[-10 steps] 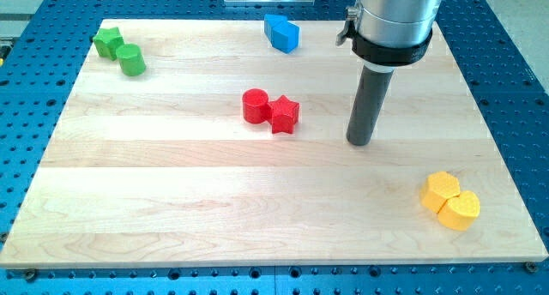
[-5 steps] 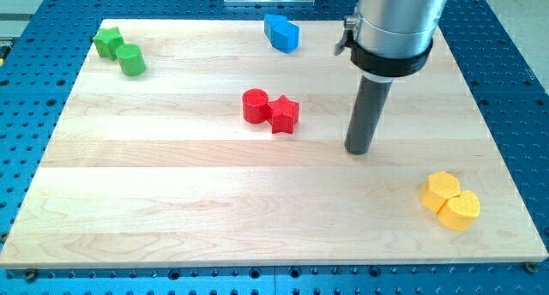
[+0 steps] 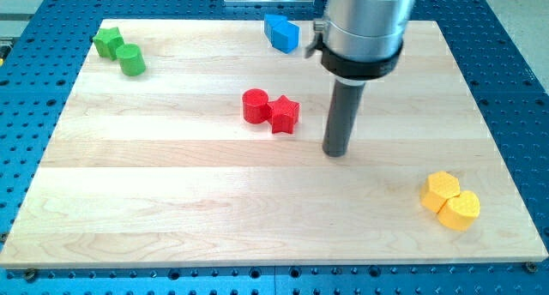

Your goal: Move the arm towards the blue blocks

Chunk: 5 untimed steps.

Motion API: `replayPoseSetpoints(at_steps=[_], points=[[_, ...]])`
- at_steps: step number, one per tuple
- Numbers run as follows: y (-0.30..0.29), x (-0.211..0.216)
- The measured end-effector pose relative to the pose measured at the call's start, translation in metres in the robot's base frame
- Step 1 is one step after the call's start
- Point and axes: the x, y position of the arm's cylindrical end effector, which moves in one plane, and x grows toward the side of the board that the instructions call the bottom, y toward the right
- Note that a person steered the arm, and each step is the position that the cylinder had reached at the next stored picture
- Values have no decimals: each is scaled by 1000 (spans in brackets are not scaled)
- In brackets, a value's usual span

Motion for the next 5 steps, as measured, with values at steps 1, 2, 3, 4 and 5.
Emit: replayPoseSetpoints(at_steps=[1,2,3,4,5], points=[[29,-5],[53,-83],[-2,-181],[-86,-232],[-152,-231]])
